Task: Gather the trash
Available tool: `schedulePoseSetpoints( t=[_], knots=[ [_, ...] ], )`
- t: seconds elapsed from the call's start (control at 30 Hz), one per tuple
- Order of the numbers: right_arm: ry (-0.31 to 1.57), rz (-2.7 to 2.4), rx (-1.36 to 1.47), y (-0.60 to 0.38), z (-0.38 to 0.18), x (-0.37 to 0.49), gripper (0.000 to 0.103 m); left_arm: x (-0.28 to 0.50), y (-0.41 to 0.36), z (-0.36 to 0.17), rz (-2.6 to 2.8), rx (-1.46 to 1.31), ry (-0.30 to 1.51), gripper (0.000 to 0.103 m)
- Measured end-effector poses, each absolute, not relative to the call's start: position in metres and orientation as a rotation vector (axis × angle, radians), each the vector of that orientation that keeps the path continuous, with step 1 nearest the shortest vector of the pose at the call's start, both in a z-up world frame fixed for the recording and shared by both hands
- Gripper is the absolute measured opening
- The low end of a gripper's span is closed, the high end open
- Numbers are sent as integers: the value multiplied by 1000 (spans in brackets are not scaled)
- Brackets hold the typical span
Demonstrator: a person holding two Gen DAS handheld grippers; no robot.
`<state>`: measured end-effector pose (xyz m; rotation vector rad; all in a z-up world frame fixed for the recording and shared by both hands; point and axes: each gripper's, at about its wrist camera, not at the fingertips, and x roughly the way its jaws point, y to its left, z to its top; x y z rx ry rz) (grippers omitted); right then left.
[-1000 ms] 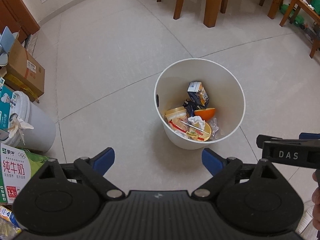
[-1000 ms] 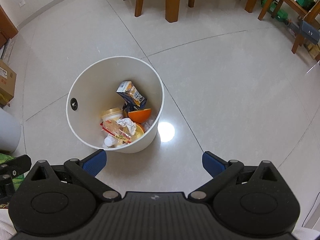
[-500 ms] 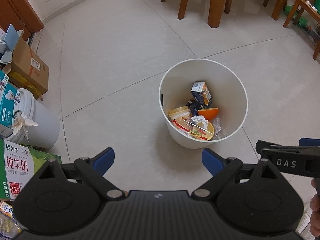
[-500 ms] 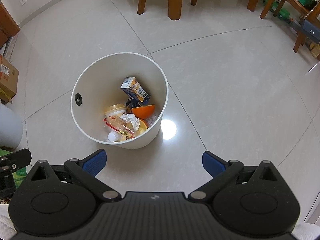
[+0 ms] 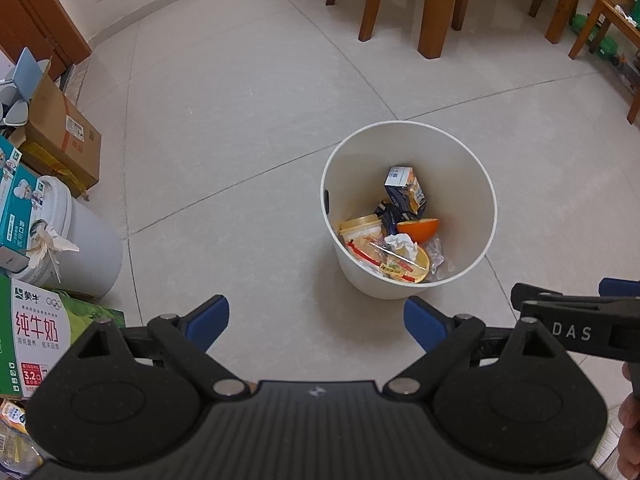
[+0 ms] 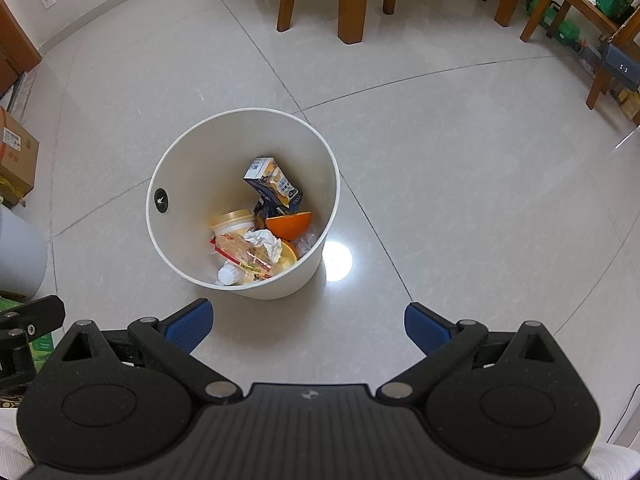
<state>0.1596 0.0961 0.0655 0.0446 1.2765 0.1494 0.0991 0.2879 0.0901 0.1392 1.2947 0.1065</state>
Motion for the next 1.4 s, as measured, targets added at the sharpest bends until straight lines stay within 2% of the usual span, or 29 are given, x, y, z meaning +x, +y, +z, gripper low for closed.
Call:
schedulePoseSetpoints(
  t=[1.4],
  knots=[
    [1280, 131, 33, 100, 64, 159, 103, 100, 287, 93, 103, 142, 1291, 94]
  ],
)
